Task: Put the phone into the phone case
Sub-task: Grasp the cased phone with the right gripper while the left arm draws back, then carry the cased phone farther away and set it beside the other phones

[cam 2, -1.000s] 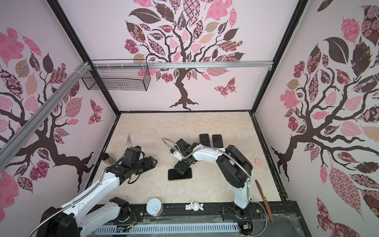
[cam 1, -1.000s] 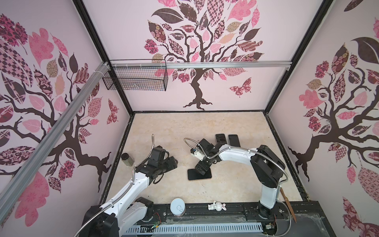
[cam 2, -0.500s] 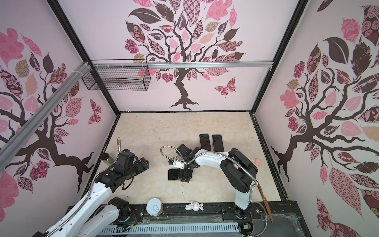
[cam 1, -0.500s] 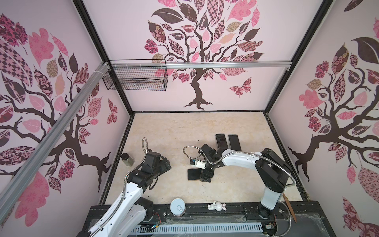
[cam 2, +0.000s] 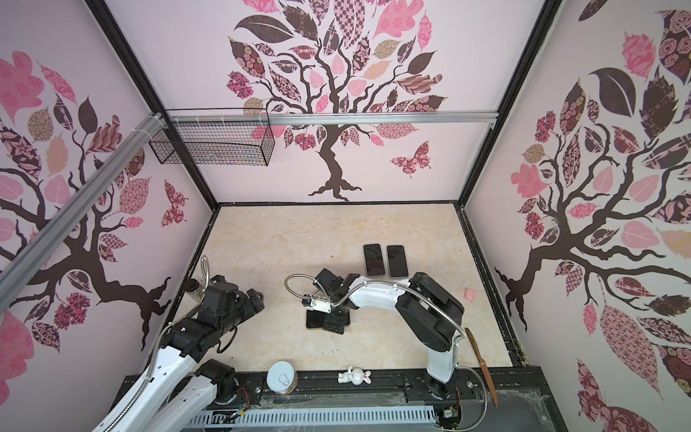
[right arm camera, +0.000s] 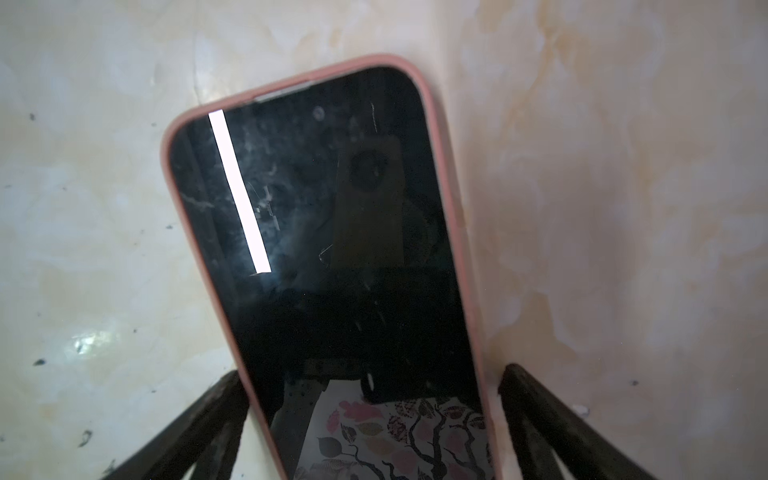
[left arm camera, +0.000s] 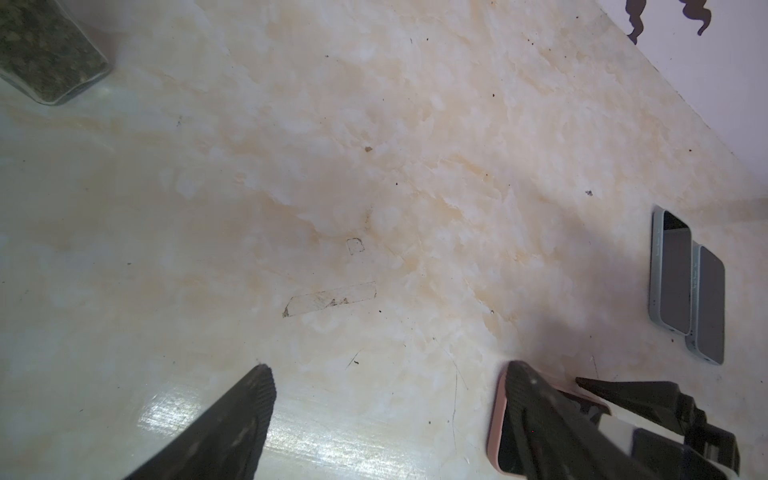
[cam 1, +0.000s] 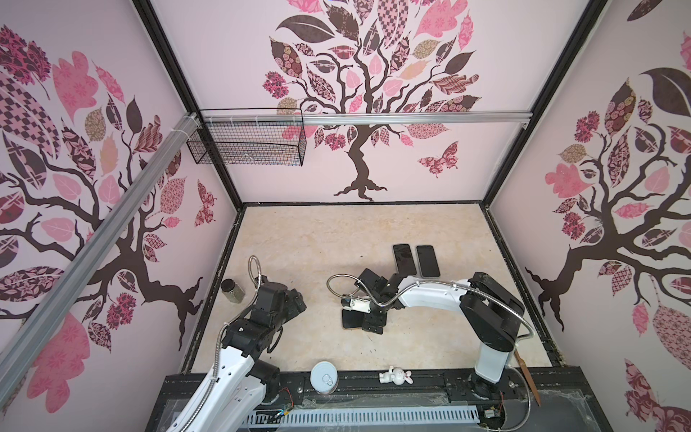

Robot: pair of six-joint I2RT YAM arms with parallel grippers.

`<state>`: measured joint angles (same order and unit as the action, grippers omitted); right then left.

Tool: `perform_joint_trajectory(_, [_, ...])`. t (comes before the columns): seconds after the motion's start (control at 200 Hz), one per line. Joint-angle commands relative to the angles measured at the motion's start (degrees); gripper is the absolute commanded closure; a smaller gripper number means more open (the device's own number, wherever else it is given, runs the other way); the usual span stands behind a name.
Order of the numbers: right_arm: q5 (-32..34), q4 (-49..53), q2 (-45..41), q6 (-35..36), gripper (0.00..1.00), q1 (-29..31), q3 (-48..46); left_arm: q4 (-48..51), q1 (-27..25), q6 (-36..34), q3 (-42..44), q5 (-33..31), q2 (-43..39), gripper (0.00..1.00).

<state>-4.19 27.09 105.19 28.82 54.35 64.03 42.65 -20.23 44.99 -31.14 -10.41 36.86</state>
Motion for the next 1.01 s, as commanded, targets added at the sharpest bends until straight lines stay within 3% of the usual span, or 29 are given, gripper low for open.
perform_joint_trajectory(0.0, [4.2,0.1,2.6,-0.5,0.06,1.4,1.0,0.5,0.3,0.2,-0.7,-1.5,-0.8,0.1])
perform_joint_trajectory(0.13, [6.6,0.3,2.9,-3.9,0.13,1.5,1.3,0.0,0.3,0.5,0.0,-1.0,-1.1,0.11])
perform_joint_trajectory(0.37, [9.6,-1.0,2.6,-10.3,0.39,1.5,0.5,-0.5,0.3,0.2,-0.2,-0.7,-0.8,0.11])
perform_joint_trajectory(0.455, [10.7,-3.1,1.5,-14.6,0.51,1.2,-0.1,-0.8,0.3,0.2,-0.2,-0.7,-0.8,0.12])
perform_joint_trajectory(0.595, [7.5,-1.1,1.4,-24.1,0.6,-2.4,3.3,-1.6,0.3,0.0,0.0,0.0,-0.7,0.12])
perform_joint_trajectory(0.775, [4.8,-1.2,-1.0,-32.7,0.71,-7.1,5.9,-2.2,0.3,-0.8,-0.2,1.2,-0.4,0.13])
perform_joint_trajectory(1.0, [5.9,-0.1,1.4,-41.2,0.72,-12.5,11.8,-3.8,0.3,-2.0,-0.4,3.4,0.0,0.14])
